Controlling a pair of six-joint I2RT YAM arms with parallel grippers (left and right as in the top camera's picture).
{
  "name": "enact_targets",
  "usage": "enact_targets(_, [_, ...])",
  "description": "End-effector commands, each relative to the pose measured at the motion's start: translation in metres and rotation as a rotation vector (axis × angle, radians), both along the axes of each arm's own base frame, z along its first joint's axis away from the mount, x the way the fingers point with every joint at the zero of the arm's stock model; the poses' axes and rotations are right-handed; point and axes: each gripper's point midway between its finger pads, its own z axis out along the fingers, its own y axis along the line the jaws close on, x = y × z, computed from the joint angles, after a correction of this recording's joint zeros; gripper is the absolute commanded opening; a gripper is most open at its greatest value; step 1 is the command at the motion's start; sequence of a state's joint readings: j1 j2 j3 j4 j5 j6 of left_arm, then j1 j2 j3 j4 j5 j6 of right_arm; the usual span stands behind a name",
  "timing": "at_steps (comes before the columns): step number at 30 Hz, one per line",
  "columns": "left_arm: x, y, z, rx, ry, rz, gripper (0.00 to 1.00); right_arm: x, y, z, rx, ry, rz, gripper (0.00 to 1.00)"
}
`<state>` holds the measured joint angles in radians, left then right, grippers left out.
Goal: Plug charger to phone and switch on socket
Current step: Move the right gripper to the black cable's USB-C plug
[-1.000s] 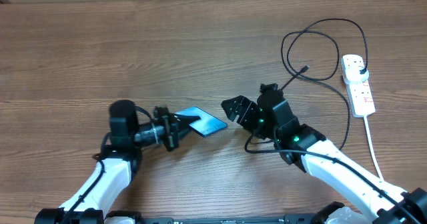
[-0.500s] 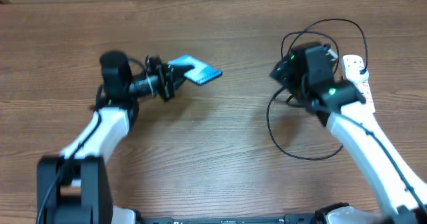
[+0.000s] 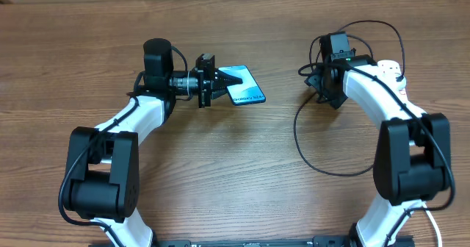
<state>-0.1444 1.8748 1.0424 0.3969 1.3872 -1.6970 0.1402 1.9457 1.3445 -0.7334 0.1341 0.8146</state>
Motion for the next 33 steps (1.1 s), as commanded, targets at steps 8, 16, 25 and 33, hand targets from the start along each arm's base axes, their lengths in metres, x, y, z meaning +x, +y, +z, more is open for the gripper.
enact_targets(8, [-0.007,0.001,0.018,-0.045,-0.146,-0.085,0.04,0.020,0.007,-0.039,0.008,0.008,0.024,0.49])
enact_targets(16, [-0.007,0.001,0.018,-0.045,-0.175,-0.084,0.04,0.001,0.046,-0.039,0.191,0.082,0.239,0.04])
enact_targets(25, [-0.006,0.001,0.017,-0.042,-0.257,-0.082,0.04,-0.076,0.041,-0.041,0.145,0.383,0.332,0.06])
enact_targets(33, [-0.006,0.001,0.018,-0.042,-0.261,-0.083,0.04,-0.047,0.011,-0.042,-0.066,0.284,0.319,0.62])
